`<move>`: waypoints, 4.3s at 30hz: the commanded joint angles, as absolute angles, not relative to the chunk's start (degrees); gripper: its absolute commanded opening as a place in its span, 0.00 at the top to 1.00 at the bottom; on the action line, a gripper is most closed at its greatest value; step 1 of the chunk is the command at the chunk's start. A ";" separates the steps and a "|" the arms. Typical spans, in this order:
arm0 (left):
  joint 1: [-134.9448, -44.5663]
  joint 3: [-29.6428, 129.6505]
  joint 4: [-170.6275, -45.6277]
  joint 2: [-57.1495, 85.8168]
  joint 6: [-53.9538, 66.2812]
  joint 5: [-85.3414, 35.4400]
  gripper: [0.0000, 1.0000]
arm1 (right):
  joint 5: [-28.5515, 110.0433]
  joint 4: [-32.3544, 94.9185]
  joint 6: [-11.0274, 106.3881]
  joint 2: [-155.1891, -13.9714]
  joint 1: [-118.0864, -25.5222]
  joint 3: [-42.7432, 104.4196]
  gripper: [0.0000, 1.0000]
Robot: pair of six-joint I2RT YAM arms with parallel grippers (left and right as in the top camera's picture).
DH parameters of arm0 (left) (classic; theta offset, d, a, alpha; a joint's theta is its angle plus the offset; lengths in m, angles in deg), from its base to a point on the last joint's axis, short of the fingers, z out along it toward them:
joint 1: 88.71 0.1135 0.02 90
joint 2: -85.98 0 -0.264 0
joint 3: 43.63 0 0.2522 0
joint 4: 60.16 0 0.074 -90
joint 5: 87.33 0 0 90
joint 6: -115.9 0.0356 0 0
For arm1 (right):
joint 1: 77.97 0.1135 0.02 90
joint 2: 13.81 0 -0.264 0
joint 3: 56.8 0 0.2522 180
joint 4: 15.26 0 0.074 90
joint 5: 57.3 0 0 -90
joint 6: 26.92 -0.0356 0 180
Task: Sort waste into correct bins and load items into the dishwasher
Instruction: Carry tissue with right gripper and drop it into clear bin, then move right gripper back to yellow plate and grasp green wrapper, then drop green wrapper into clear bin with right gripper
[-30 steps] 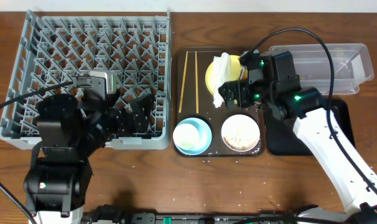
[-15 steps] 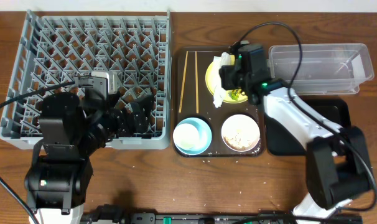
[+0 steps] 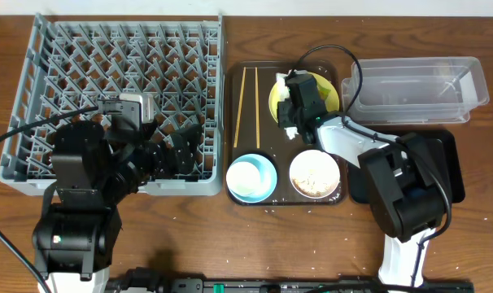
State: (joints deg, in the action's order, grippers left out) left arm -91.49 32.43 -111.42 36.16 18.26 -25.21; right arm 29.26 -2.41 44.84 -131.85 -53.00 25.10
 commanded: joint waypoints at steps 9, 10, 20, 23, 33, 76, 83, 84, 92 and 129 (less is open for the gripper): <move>-91.34 33.20 -111.42 36.14 18.79 -24.71 0.04 | 36.58 3.08 38.26 -112.44 -55.86 25.60 0.99; -91.34 33.20 -111.42 36.14 18.79 -24.69 0.04 | 36.32 3.97 37.25 -110.84 -56.56 25.60 0.99; -91.34 33.20 -111.42 36.14 18.79 -24.69 0.04 | 16.01 19.07 12.47 -103.04 -72.01 25.52 0.99; -91.34 33.20 -111.42 36.14 18.79 -24.71 0.04 | 15.71 18.48 12.29 -104.59 -75.82 25.52 0.99; -91.34 33.20 -111.42 36.14 18.79 -24.71 0.04 | 15.86 13.92 16.16 -111.15 -80.19 25.54 0.64; -91.34 33.20 -111.42 36.14 18.79 -24.69 0.04 | 21.41 12.61 45.54 -129.14 -57.32 25.54 0.80; -91.34 33.20 -111.42 36.14 18.79 -24.71 0.04 | 27.71 12.54 45.43 -119.43 -57.56 25.56 0.99; -91.34 33.20 -111.42 36.14 18.79 -24.71 0.04 | 28.54 12.43 45.08 -117.77 -57.63 25.56 0.99; -91.34 33.20 -111.42 36.14 18.79 -24.69 0.04 | 20.78 12.93 31.75 -104.57 -61.61 25.56 0.99; -91.34 33.20 -111.42 36.14 18.79 -24.71 0.04 | 55.58 17.26 49.12 -99.15 -69.56 25.52 0.45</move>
State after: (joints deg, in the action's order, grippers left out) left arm -91.49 32.43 -111.44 36.16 18.26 -25.21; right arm 39.88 16.23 39.05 -98.23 -72.84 25.47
